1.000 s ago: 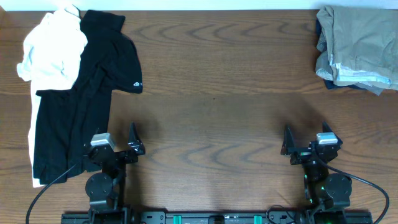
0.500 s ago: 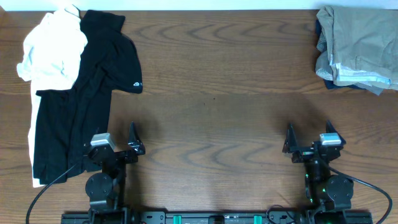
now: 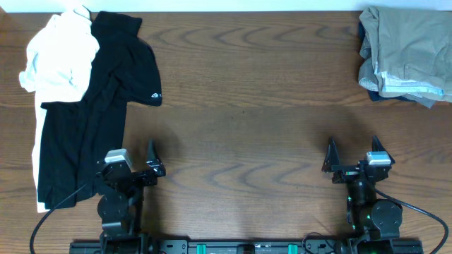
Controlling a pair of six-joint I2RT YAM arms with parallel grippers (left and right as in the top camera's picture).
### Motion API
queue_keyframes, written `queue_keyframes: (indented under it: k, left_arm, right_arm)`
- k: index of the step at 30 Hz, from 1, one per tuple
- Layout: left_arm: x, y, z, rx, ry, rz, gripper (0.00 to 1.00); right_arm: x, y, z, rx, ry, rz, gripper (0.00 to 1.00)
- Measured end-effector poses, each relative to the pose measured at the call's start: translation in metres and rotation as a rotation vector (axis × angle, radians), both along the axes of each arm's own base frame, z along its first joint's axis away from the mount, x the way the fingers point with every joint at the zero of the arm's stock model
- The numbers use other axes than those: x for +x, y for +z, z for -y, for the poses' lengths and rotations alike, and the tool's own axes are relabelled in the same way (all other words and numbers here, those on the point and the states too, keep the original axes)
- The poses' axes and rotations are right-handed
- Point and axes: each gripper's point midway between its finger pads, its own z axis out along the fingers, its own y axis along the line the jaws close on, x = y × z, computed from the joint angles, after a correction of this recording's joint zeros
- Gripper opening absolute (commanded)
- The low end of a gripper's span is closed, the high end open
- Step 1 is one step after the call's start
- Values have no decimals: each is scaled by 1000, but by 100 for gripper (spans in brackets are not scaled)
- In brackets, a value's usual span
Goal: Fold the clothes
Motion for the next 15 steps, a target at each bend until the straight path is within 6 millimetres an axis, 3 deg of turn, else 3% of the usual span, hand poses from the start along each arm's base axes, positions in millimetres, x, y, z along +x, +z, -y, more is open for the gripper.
queue_keyframes:
  k: [8, 15]
  left_arm:
    - [0, -6, 0, -6, 0, -97, 98]
    - [14, 32, -1, -14, -1, -201, 98]
  right_arm:
    - [1, 10, 1, 1, -7, 27, 99]
    - [12, 38, 1, -3, -10, -27, 99]
